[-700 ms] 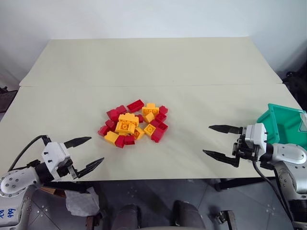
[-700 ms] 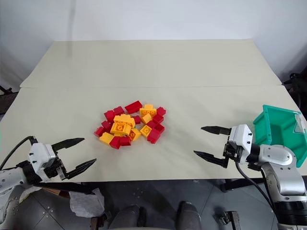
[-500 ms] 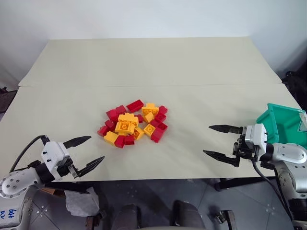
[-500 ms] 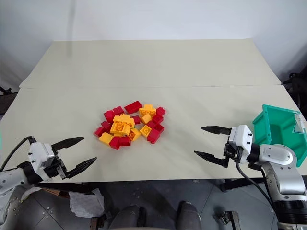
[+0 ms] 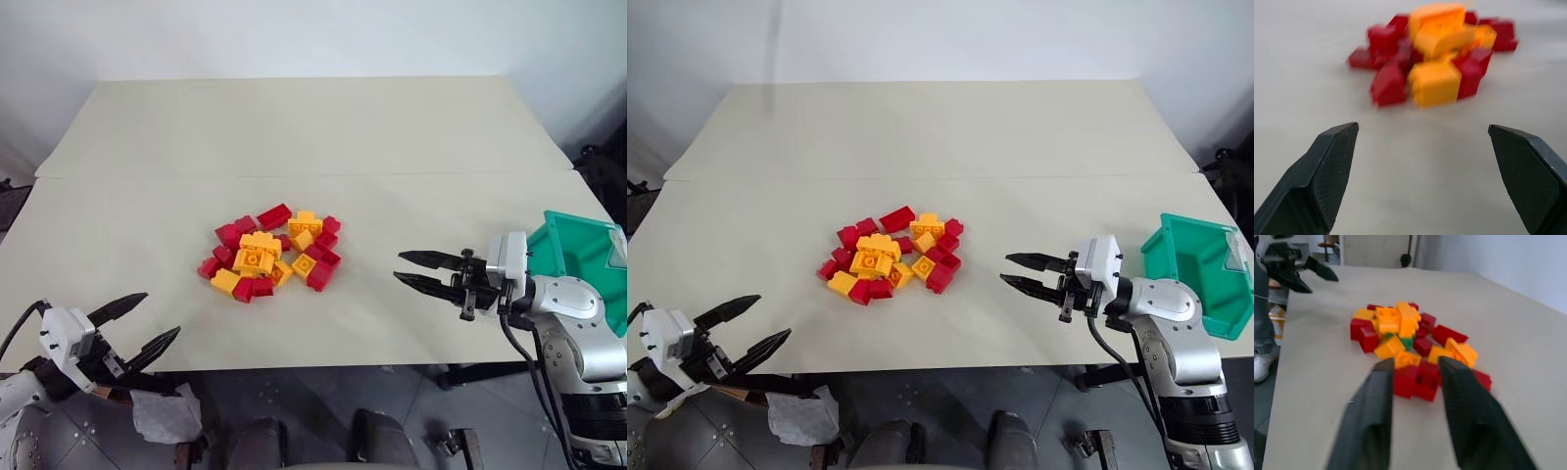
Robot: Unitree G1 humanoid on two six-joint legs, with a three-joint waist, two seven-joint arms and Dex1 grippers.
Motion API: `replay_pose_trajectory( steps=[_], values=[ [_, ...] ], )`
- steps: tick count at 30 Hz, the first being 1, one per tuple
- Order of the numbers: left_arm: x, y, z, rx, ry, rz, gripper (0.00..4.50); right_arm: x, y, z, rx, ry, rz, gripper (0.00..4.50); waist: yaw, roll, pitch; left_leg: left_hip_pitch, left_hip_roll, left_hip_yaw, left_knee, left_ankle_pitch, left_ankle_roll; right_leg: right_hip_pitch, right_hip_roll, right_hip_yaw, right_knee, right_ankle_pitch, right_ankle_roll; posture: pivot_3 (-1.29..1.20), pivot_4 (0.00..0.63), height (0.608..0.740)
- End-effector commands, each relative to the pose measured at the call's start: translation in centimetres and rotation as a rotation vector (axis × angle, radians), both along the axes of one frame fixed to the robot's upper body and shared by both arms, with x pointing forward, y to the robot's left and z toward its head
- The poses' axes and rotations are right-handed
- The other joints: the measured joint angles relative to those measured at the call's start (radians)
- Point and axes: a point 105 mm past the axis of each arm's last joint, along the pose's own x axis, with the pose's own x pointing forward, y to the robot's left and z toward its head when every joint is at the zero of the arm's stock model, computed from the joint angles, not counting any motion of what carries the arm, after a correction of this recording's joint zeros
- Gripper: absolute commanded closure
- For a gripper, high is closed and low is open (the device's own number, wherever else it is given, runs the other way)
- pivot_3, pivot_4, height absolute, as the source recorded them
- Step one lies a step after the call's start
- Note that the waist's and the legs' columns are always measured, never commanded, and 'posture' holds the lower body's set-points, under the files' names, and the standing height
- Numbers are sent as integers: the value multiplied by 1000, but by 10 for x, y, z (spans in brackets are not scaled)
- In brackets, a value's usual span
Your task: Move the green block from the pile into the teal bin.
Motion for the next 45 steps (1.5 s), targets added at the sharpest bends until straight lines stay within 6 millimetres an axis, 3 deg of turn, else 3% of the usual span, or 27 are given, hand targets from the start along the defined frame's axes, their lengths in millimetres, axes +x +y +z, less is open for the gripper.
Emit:
replay_pose_trajectory(
  steps=[1, 2, 5, 14, 18, 23, 29, 31, 39, 45],
  values=[
    [0, 2, 10, 22, -40, 0, 0, -7, 1, 10, 4, -29, 21, 4426, 6, 0, 0, 0, 0, 0, 0, 0, 0, 0, 0, 0, 0, 0, 0, 0, 150, 740],
    [0, 0, 11, 21, -41, -11, 0, -7, 1, 10, 1, -31, 21, 4471, 8, 0, 0, 0, 0, 0, 1, 0, 0, 0, 0, 0, 0, 0, 0, 0, 150, 740],
    [-3, -5, 11, 4, -29, -52, 543, -5, 1, 11, 1, -43, 1, 4500, 8, 0, 0, 0, 0, 1, 1, 0, 0, 0, 0, 0, 0, 0, 0, 0, 150, 740],
    [-4, -8, 13, -5, -31, -109, 3331, -10, -4, 11, 8, 11, 14, 4500, 8, 0, 0, 0, 1, 1, 1, -1, 0, 0, 0, 0, 0, 0, 0, 0, 150, 740],
    [0, -25, 17, -10, -36, -192, 4500, -15, -5, 8, 8, 78, 20, 3611, 12, 0, 0, 0, 0, 1, 2, -1, 0, 0, 0, 0, 1, 0, 0, 0, 150, 740],
    [11, -51, 32, -53, -53, -284, 4500, -23, -16, 2, -71, 33, 0, 2068, 16, 0, 0, -1, 1, 1, 4, -1, 0, 0, 1, 0, 1, 0, -1, 0, 150, 740],
    [33, -80, 34, -4, 7, -392, 4500, -23, -28, 6, -38, 22, -84, 38, 14, -1, 0, 0, 1, 1, 7, -3, 0, 0, 1, 1, 4, 0, -1, 0, 150, 740],
    [42, -90, 33, -6, 41, -424, 4500, -24, -27, 5, -33, 14, -96, 38, 14, 0, 0, 0, 1, 1, 8, -3, 0, 0, 2, 1, 4, 0, -1, 0, 150, 740],
    [114, -130, 33, 19, 99, -429, 4500, -33, -19, 2, -50, 1, -130, 38, 16, -1, -1, -1, 1, 2, 12, -3, 0, 0, 2, 2, 7, 0, 0, 0, 150, 740],
    [142, -147, 35, 33, 97, -421, 4500, -35, -18, 4, -25, -12, -186, 38, 14, -1, -1, 0, 1, 2, 12, -3, 0, 0, 2, 2, 8, 0, 0, 0, 150, 740]
  ],
)
